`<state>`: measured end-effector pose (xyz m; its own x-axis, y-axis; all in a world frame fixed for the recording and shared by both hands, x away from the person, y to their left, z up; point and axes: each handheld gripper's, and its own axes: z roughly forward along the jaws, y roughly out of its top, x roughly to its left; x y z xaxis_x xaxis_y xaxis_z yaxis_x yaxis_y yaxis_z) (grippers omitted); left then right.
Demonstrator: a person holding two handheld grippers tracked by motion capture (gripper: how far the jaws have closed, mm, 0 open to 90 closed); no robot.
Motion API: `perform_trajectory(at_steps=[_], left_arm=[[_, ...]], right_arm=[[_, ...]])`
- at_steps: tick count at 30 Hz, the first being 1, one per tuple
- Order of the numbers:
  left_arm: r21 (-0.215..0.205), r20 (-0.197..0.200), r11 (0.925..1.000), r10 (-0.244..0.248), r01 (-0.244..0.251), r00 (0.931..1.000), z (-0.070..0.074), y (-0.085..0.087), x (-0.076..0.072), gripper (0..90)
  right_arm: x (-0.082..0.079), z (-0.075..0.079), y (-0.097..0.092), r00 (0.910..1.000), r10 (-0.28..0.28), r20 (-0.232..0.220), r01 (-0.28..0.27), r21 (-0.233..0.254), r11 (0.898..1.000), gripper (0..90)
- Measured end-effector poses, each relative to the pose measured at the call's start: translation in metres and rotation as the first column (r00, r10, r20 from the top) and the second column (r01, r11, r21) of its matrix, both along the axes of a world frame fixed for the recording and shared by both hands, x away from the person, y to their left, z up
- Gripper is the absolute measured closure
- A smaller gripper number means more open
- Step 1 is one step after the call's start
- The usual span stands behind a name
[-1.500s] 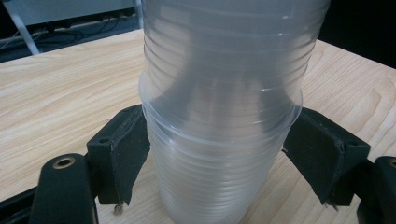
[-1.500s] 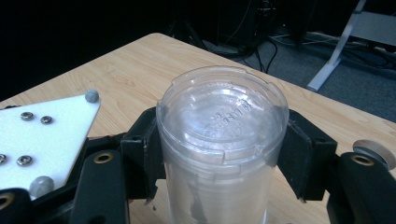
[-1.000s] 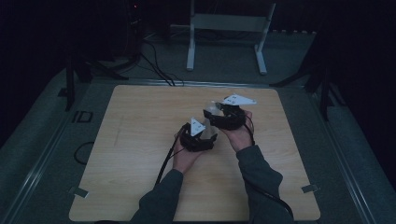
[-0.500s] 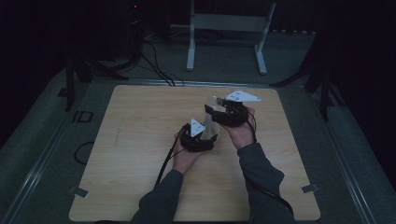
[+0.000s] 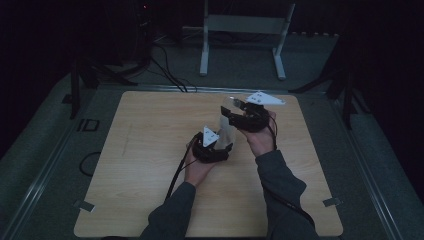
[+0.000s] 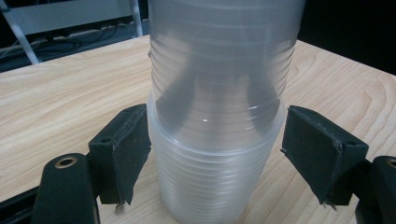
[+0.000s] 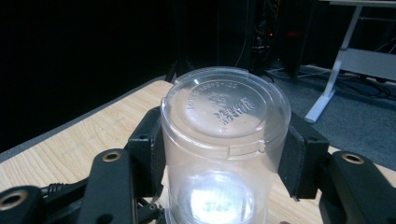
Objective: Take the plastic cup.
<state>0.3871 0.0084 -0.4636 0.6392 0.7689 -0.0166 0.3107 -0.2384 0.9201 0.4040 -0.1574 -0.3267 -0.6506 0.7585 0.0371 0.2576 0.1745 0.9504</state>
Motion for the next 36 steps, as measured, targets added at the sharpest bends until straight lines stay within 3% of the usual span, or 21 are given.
perform_trajectory(at_steps=[23, 36], left_arm=[[-0.023, 0.01, 0.9997, 0.006, -0.006, 0.9999, 0.005, 0.008, -0.006, 23.3], [-0.034, 0.022, 0.9994, 0.01, -0.009, 0.9997, 0.011, 0.015, -0.012, 23.3]], right_arm=[[-0.012, 0.023, -0.013, 0.9989, 0.0, 0.047, 0.0, 0.006, 1.0, 41.7], [-0.019, 0.027, -0.036, 0.9974, -0.028, 0.066, 0.029, -0.004, 1.0, 41.7]])
